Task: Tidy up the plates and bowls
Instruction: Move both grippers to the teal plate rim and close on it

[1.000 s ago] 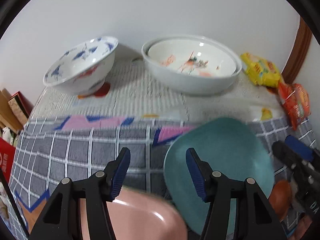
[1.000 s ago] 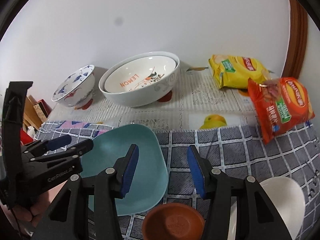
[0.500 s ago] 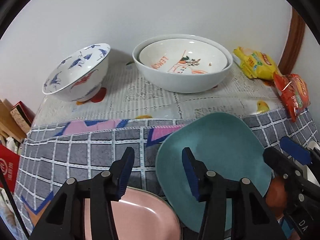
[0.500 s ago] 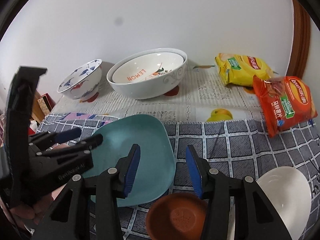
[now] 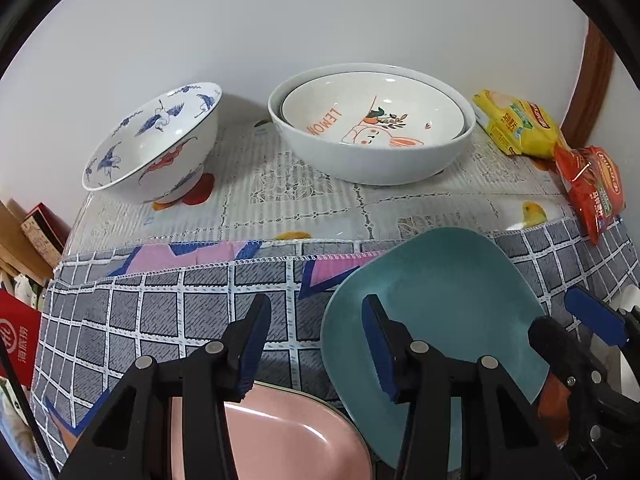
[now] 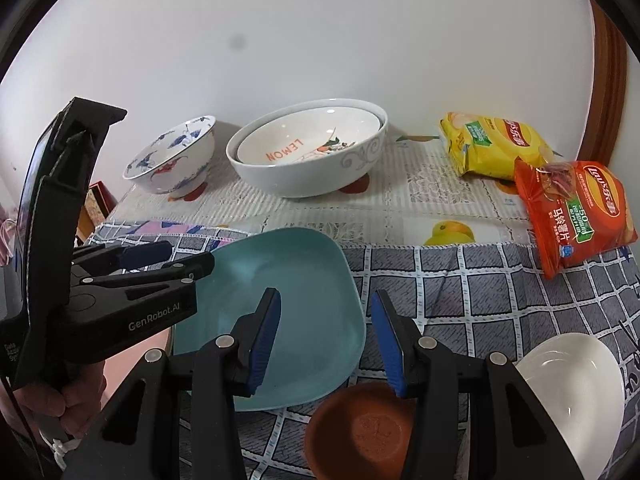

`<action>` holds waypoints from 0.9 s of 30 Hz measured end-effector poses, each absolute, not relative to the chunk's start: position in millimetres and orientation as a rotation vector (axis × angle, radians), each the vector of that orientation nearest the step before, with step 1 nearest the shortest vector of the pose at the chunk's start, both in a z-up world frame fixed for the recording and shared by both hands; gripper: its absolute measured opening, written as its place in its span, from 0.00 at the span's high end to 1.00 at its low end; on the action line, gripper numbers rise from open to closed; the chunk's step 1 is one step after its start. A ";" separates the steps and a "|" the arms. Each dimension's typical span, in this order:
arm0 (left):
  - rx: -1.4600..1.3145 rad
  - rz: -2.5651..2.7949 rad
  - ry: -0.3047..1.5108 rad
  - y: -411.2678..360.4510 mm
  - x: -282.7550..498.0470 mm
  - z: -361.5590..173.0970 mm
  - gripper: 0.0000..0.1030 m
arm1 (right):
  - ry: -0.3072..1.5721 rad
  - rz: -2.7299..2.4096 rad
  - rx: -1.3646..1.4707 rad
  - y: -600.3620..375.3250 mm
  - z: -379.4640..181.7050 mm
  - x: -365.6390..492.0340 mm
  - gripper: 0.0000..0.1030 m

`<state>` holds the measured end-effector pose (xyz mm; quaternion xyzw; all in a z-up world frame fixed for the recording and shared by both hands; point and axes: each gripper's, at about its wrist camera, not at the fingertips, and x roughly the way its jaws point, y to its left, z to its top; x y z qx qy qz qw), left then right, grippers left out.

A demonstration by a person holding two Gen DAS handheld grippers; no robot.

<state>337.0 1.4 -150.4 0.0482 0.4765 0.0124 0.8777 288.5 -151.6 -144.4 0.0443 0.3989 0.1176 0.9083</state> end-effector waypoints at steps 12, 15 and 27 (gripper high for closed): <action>0.074 0.027 1.012 -3.8 335.0 -154.9 0.59 | 0.856 0.217 0.107 -157.7 -154.4 293.9 0.60; 0.083 0.027 1.009 -6.9 333.1 -155.2 0.59 | 0.861 0.212 0.107 -158.6 -155.9 295.0 0.63; 0.064 0.012 1.049 -4.3 336.1 -164.1 0.70 | 0.906 0.194 0.119 -161.3 -166.7 300.3 0.72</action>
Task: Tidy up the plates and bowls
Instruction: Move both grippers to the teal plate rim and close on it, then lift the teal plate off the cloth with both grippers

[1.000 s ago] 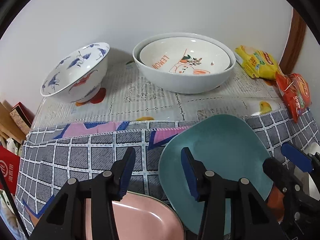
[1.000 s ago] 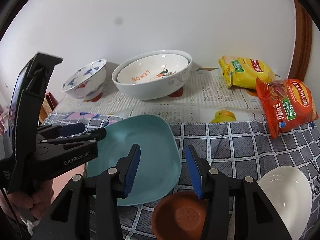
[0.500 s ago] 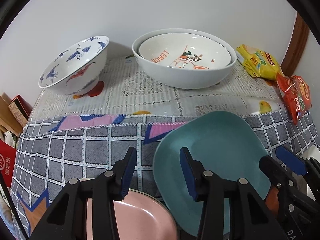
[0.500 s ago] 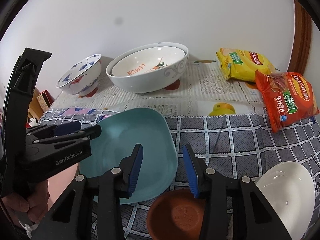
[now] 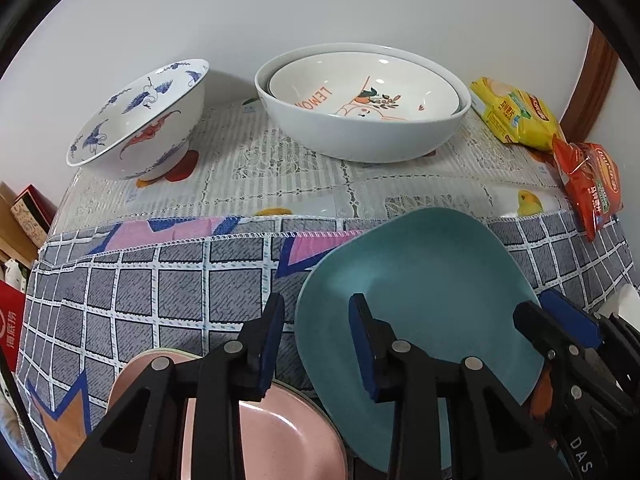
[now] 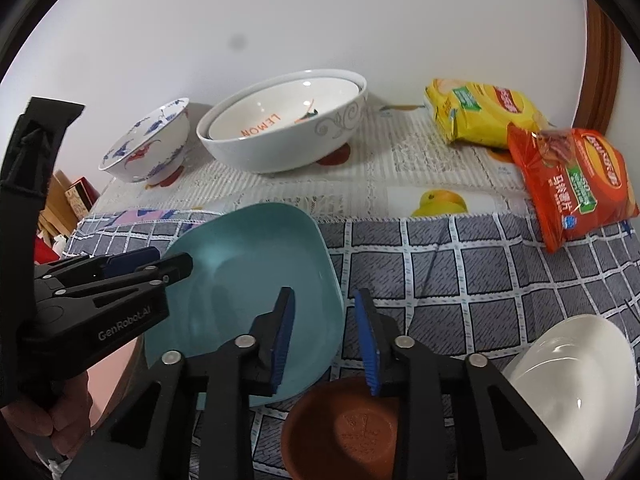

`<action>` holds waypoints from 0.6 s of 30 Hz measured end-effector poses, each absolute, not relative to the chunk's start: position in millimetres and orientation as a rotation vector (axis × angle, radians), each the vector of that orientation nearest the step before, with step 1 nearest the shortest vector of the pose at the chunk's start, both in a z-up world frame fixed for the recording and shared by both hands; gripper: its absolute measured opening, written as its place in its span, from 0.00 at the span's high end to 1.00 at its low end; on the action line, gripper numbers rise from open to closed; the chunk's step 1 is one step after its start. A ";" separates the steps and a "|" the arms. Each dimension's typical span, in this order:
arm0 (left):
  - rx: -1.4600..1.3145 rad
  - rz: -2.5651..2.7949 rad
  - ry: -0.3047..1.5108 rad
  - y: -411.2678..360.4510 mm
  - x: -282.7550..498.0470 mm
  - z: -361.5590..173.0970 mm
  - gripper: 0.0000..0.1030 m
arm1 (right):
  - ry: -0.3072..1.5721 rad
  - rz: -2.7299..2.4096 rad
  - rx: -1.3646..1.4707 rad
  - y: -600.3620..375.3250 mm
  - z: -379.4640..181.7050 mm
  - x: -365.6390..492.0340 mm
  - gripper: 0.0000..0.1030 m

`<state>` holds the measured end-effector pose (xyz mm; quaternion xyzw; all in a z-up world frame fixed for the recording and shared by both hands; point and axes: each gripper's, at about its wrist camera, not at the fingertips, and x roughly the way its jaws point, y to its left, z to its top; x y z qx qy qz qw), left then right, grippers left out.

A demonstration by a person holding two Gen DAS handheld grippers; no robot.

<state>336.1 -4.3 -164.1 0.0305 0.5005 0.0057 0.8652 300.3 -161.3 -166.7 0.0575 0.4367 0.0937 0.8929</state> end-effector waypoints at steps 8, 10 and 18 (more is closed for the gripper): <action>0.044 0.015 1.078 -1.3 339.0 -169.4 0.75 | 0.919 0.184 0.120 -161.3 -170.5 302.4 0.78; 0.045 0.016 1.078 -1.1 339.3 -169.6 0.75 | 0.926 0.175 0.113 -160.8 -172.5 303.5 0.83; 0.044 0.007 1.093 -1.5 339.6 -172.6 0.75 | 0.923 0.164 0.108 -160.0 -173.6 303.0 0.86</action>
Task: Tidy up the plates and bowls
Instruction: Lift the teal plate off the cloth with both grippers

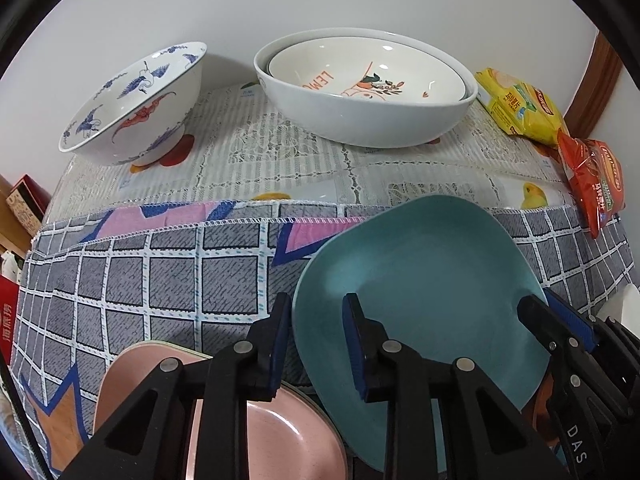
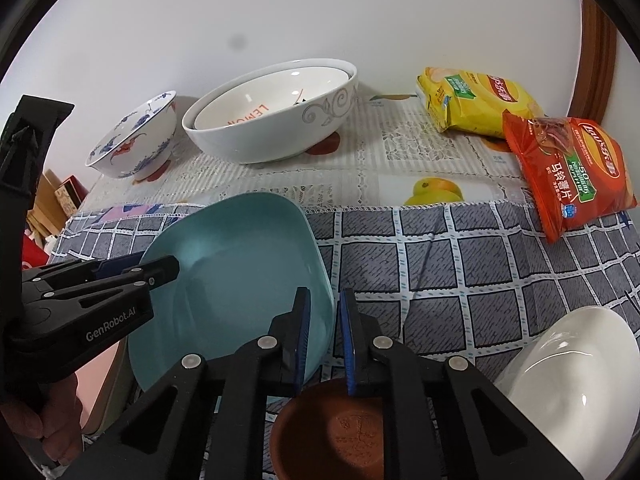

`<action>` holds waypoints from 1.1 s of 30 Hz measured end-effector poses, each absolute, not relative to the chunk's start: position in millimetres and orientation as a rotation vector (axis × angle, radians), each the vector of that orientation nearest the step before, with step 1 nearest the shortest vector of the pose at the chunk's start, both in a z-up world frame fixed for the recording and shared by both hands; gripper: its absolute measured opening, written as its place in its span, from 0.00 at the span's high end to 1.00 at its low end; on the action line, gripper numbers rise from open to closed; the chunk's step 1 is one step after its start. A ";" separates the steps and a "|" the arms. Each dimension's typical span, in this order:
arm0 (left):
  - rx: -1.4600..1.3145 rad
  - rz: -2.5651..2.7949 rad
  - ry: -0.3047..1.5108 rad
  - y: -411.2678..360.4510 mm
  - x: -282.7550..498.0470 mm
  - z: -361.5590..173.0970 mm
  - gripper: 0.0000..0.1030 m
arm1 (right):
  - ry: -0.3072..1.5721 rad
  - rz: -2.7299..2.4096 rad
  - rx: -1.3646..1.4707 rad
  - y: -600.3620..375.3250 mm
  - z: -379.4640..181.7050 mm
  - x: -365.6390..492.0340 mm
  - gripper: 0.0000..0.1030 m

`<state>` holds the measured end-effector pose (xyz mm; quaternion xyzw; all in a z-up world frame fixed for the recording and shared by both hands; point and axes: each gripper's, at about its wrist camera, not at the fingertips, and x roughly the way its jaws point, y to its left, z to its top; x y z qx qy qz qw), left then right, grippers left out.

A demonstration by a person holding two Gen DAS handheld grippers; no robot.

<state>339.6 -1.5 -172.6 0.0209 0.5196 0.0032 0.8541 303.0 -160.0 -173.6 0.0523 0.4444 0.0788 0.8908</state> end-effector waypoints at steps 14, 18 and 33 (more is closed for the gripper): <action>0.028 0.008 1.051 1.4 339.1 -167.9 0.91 | 0.893 0.122 0.074 -161.0 -175.5 304.5 0.95; 0.045 0.001 1.039 -0.9 338.0 -162.9 0.91 | 0.885 0.136 0.115 -165.3 -172.6 303.5 0.95; 0.055 -0.011 1.112 -6.8 342.0 -178.3 0.80 | 0.912 0.124 0.048 -155.8 -177.9 305.9 0.88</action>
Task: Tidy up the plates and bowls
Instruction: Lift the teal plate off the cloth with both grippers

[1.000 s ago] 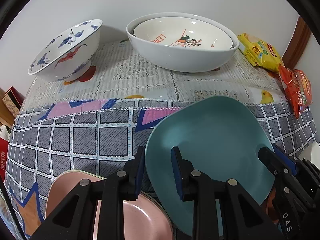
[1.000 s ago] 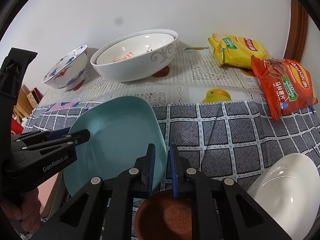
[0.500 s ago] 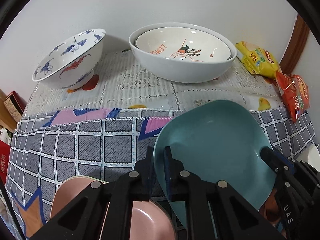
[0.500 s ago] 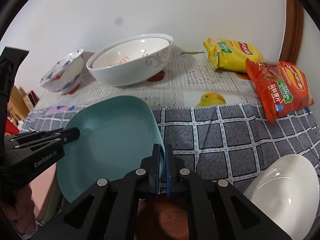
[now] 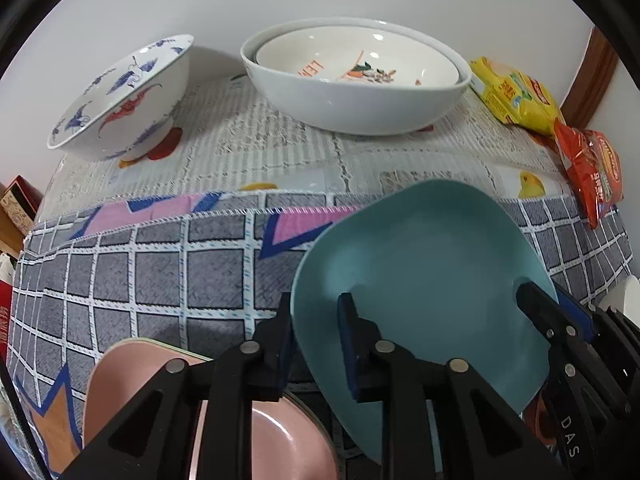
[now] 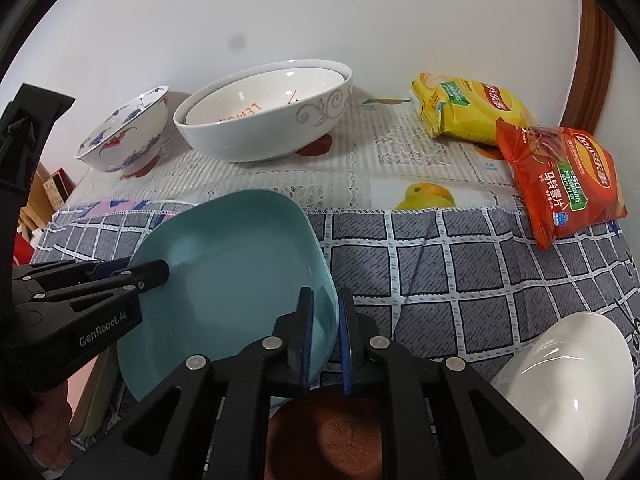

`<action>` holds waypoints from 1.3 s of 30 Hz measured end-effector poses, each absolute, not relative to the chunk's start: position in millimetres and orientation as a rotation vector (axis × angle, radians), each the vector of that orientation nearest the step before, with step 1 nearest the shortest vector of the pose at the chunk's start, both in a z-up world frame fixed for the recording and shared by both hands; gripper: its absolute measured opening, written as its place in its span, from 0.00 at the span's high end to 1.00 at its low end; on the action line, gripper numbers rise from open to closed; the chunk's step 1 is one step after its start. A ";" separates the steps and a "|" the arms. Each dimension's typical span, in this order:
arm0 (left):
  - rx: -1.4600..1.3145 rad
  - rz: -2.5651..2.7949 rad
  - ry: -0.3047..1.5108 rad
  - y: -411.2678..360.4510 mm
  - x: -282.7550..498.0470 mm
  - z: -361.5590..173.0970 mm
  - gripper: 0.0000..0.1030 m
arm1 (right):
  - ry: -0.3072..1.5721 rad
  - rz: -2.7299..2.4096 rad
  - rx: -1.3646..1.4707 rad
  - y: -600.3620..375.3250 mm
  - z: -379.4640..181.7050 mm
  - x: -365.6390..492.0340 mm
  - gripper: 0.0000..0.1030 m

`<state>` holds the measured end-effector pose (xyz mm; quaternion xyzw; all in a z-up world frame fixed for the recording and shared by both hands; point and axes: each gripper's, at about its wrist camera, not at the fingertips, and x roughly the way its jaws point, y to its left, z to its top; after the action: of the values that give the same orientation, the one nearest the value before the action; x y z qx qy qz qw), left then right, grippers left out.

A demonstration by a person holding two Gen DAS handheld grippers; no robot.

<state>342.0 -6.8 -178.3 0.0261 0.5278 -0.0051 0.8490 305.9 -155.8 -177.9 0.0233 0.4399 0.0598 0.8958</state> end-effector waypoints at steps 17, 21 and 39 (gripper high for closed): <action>0.020 -0.049 1.129 -2.2 347.8 -180.1 0.75 | 0.909 0.158 0.029 -146.7 -183.9 303.5 0.68; 0.018 -0.052 1.114 -1.7 349.0 -180.1 0.74 | 0.896 0.144 0.038 -146.0 -185.2 305.1 0.68; -0.016 -0.113 1.051 7.0 333.2 -142.6 0.89 | 0.864 0.069 0.247 -176.4 -159.1 300.4 0.93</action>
<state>333.2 7.0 -142.6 -0.0076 0.5016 -0.0537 0.8634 300.4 -176.4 -159.1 0.1195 0.4175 0.0335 0.9002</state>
